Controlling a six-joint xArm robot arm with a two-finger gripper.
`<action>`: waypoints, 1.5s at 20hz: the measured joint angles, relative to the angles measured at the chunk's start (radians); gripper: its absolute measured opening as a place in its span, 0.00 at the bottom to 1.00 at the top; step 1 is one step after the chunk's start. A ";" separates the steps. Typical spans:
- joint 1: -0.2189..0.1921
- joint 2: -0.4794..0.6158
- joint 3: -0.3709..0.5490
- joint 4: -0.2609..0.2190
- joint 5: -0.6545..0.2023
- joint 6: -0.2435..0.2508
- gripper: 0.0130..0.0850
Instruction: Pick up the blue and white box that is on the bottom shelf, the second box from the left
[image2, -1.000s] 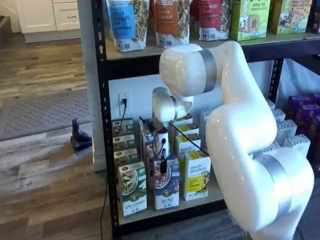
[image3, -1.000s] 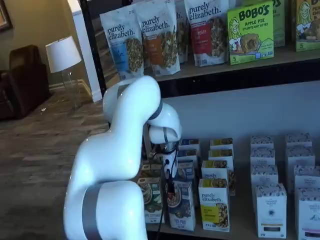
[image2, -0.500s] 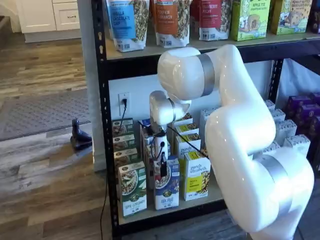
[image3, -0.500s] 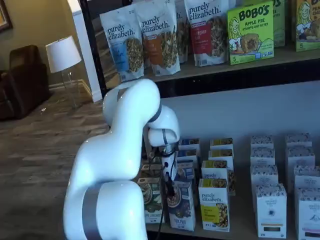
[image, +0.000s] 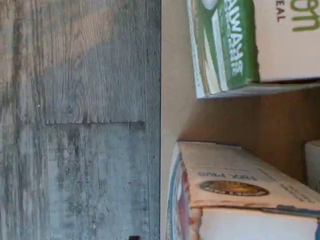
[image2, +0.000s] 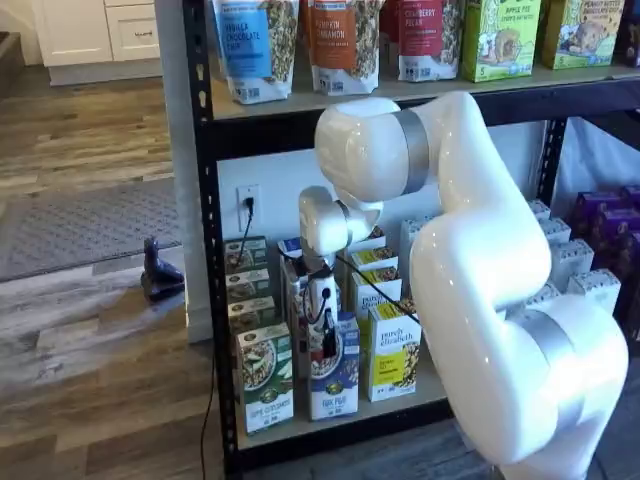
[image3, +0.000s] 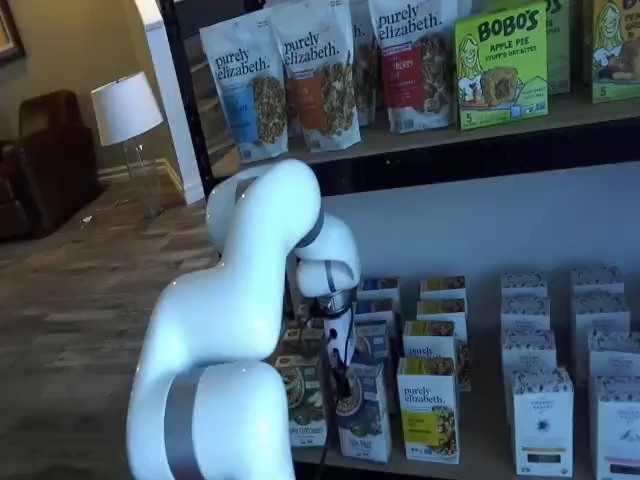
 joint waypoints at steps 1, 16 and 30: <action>0.000 0.000 0.001 0.000 0.000 0.000 1.00; -0.002 -0.003 0.018 0.018 -0.022 -0.016 0.78; 0.001 -0.019 0.045 0.021 -0.027 -0.015 0.61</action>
